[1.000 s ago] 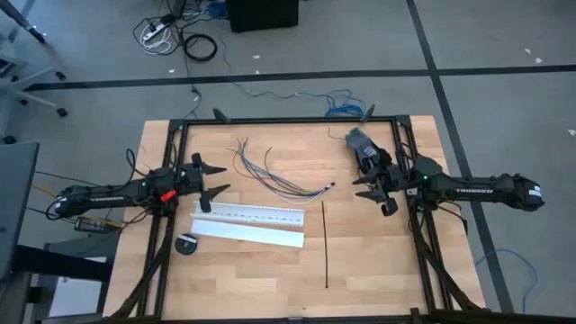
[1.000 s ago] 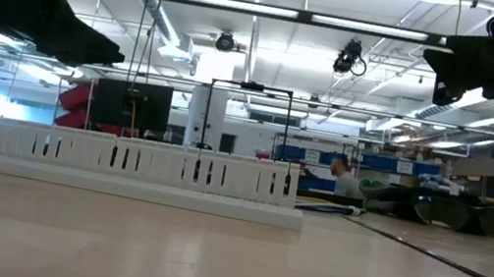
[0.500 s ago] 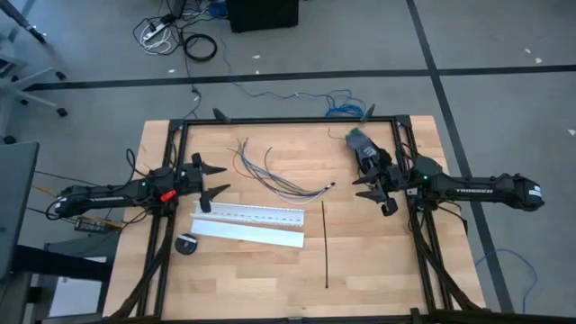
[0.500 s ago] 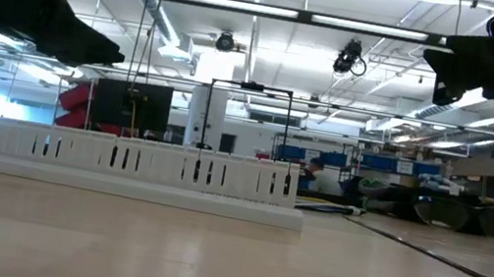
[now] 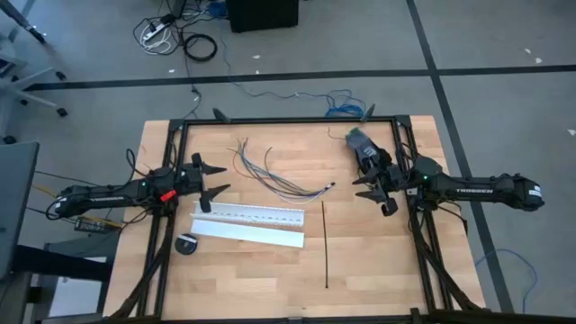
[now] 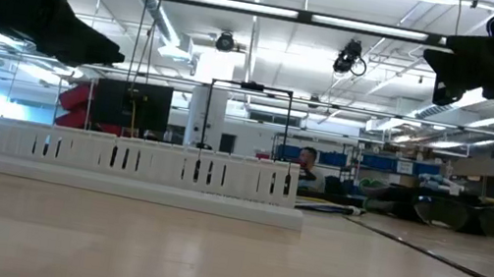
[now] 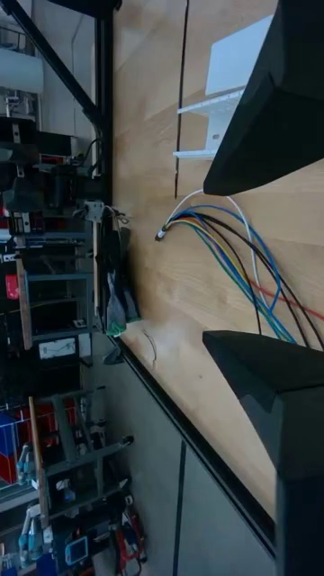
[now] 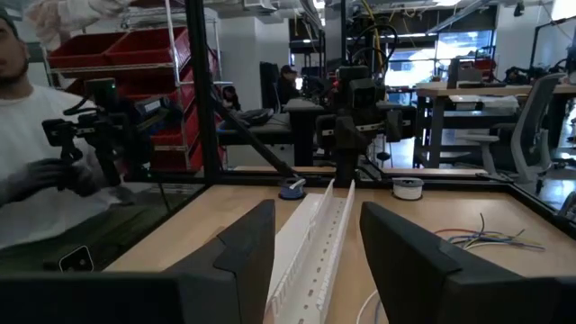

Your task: Ziptie cables

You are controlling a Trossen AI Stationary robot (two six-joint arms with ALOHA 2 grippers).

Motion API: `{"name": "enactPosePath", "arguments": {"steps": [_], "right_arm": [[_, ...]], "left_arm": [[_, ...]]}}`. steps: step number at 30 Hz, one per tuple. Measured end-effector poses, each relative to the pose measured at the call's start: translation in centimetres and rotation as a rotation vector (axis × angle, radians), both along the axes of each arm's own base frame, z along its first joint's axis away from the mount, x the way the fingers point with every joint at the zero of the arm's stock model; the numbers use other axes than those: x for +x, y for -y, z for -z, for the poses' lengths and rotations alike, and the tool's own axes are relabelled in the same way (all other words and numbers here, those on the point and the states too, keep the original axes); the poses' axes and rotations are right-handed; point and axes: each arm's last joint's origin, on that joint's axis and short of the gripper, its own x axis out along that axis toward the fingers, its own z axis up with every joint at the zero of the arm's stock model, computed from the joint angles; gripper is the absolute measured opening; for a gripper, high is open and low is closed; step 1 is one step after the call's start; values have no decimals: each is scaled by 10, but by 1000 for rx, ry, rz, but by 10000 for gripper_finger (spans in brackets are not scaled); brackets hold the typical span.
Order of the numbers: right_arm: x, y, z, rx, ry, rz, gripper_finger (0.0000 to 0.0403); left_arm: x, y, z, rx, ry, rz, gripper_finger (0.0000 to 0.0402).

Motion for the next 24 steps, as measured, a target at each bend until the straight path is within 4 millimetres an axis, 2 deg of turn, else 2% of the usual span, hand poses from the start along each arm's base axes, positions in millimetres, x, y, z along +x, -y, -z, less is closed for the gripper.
{"name": "enactPosePath", "arguments": {"steps": [7, 12, 24], "right_arm": [[0, 0, 0, 0, 0, 0, 164], [0, 0, 0, 0, 0, 0, 163], [0, 0, 0, 0, 0, 0, 163]], "left_arm": [[0, 0, 0, 5, 0, -1, 255], [0, -1, -7, 202, 17, -39, 255], [0, -1, -13, 210, 79, -44, 255]]}}
